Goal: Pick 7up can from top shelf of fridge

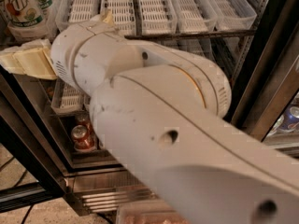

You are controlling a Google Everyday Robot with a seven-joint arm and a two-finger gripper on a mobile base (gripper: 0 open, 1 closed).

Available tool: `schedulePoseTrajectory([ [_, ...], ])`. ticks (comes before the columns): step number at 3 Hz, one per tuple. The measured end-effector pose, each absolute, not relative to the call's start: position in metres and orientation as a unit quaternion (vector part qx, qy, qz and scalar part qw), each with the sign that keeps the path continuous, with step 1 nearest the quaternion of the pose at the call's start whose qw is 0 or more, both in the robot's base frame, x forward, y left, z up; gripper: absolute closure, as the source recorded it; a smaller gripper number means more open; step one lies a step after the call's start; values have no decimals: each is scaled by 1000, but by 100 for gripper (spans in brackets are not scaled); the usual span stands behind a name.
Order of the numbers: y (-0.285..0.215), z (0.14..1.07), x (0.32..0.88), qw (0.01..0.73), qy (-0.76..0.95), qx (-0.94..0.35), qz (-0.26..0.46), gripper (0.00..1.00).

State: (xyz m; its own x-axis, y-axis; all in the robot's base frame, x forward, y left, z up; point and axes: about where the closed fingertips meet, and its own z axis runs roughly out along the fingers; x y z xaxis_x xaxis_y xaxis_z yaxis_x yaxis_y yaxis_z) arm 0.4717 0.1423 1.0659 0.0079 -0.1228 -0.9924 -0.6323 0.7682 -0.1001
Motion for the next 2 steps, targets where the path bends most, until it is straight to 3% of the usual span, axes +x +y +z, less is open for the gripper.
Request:
schedulePoseTrajectory([
  [2, 134, 1061, 513, 653, 667, -296, 202, 0],
])
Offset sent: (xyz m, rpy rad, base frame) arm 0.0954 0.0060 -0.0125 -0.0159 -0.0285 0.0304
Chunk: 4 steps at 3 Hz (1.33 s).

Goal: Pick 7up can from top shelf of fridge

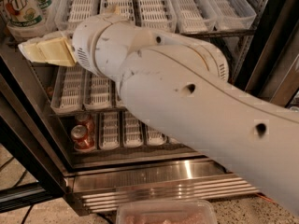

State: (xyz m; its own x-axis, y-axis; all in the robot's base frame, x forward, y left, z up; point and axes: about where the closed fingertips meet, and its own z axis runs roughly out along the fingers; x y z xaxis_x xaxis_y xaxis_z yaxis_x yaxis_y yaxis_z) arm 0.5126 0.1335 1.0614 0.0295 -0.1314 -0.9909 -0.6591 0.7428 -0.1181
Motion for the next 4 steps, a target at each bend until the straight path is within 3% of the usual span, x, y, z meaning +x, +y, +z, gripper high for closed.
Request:
schedulePoseTrajectory([
  [4, 153, 1076, 502, 679, 649, -227, 259, 0],
])
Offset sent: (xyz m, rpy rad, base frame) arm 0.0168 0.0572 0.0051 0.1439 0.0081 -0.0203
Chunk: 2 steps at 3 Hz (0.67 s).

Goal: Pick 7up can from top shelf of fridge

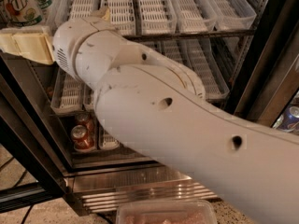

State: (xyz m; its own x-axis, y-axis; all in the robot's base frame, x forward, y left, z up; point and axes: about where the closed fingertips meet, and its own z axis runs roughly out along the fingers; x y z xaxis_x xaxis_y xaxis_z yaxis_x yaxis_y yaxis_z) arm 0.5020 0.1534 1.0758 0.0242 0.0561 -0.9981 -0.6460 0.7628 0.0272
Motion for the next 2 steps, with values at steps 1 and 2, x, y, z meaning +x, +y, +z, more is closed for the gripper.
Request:
schedulePoseTrajectory([
  [1, 153, 1076, 502, 679, 649, -227, 259, 0],
  [2, 153, 1075, 499, 684, 646, -233, 247, 0],
])
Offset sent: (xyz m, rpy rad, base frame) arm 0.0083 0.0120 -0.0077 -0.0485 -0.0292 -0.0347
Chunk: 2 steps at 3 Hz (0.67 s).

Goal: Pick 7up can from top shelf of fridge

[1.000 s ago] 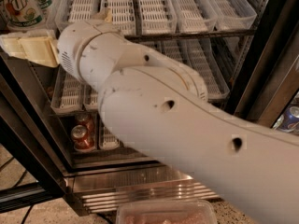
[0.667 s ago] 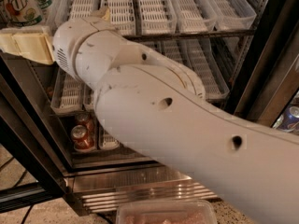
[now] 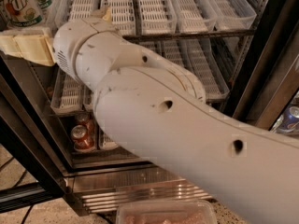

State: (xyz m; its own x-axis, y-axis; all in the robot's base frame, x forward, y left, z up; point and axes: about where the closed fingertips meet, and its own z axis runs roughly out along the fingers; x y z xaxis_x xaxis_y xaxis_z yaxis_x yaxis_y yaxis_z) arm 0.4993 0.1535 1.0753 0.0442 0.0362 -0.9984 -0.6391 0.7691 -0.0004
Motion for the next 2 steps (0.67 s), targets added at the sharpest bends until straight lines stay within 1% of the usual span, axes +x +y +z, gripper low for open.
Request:
schedulePoseTrajectory([
  [2, 170, 1058, 504, 681, 639, -287, 215, 0],
])
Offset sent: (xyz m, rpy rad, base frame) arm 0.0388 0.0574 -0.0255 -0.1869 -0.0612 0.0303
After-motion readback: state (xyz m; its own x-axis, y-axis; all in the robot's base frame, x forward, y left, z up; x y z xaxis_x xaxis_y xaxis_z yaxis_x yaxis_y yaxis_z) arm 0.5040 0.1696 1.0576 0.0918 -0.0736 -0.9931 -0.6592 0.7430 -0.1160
